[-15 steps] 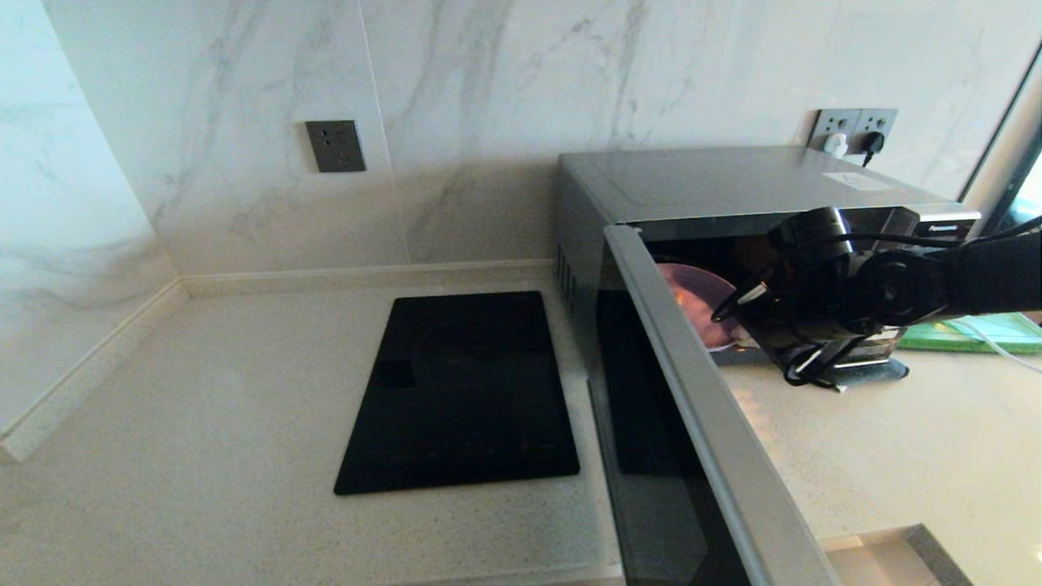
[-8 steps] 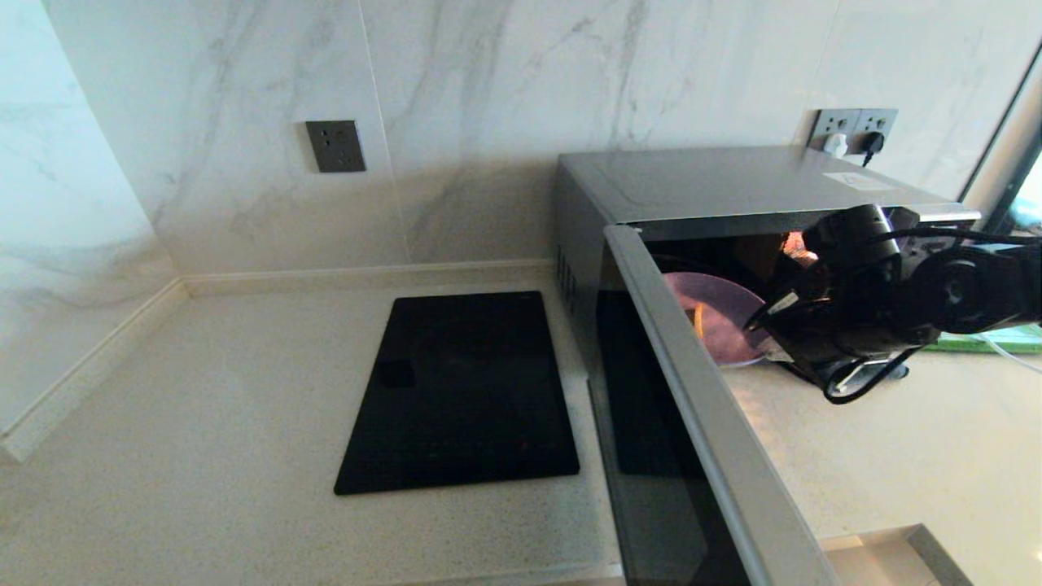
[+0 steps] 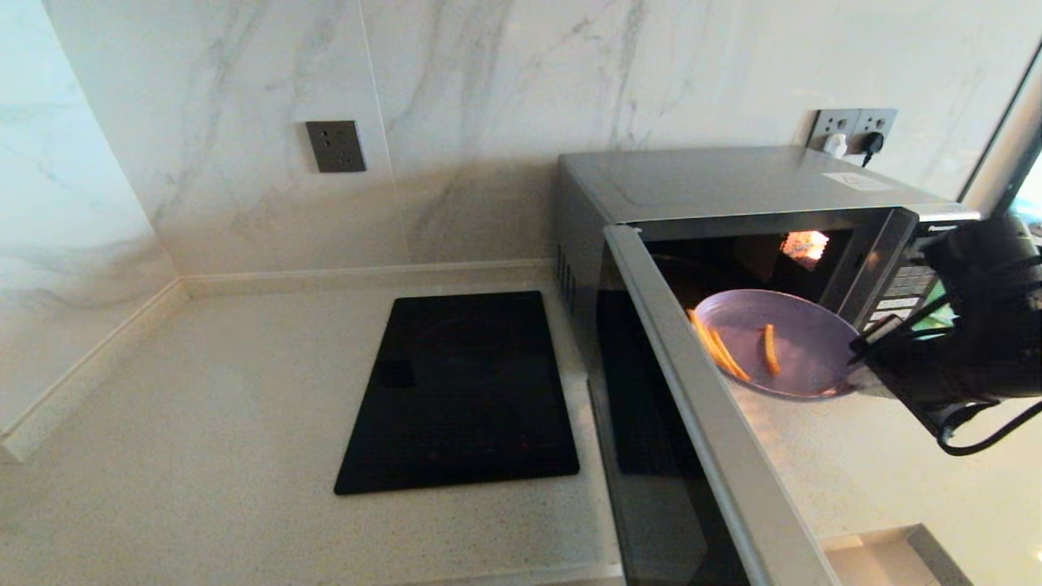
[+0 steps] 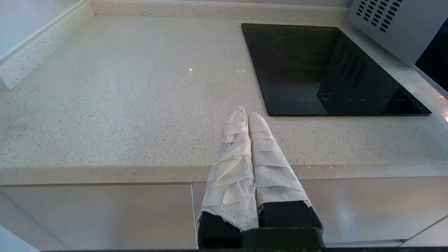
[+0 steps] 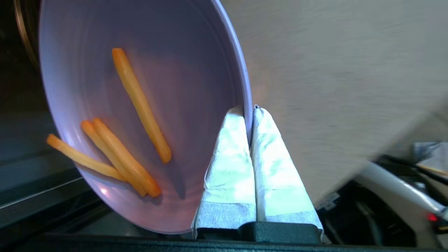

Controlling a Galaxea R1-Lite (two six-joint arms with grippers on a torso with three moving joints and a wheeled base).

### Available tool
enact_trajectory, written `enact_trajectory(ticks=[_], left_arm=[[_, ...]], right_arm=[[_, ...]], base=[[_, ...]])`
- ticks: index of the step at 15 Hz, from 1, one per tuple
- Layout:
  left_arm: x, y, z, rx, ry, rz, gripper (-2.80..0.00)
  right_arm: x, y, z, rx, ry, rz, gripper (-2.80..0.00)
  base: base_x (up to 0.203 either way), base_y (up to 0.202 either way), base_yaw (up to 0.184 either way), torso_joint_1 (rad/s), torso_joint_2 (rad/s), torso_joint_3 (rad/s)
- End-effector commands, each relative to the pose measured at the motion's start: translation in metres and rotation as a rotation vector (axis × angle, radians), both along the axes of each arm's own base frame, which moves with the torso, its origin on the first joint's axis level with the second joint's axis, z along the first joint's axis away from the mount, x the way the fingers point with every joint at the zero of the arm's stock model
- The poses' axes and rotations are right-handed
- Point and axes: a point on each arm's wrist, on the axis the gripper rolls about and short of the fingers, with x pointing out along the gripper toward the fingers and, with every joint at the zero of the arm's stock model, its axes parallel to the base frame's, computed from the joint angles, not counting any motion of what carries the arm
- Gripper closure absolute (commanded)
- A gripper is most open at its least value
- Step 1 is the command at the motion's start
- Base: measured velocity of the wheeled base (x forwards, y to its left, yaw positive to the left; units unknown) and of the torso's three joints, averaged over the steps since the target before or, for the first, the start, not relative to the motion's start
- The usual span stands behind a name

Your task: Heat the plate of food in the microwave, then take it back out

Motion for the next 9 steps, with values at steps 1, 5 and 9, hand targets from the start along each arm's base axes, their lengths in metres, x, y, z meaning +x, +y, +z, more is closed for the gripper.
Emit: enact_trajectory(ticks=[1, 5, 9], left_arm=[[0.000, 0.000, 0.000, -0.001, 0.001, 0.001, 0.00], [0.000, 0.000, 0.000, -0.001, 0.001, 0.001, 0.00], [0.000, 0.000, 0.000, -0.001, 0.001, 0.001, 0.00]], right_arm=[[-0.029, -0.017, 0.009, -0.011, -0.008, -0.053, 0.00], [-0.044, -0.039, -0.001, -0.026, 0.047, -0.132, 0.00], [-0.050, -0.056, -0.021, 0.001, 0.127, -0.204, 0.00]], base=[[0.000, 0.000, 0.000, 0.000, 0.00, 0.000], [0.000, 0.000, 0.000, 0.000, 0.00, 0.000], [0.000, 0.000, 0.000, 0.000, 0.00, 0.000]])
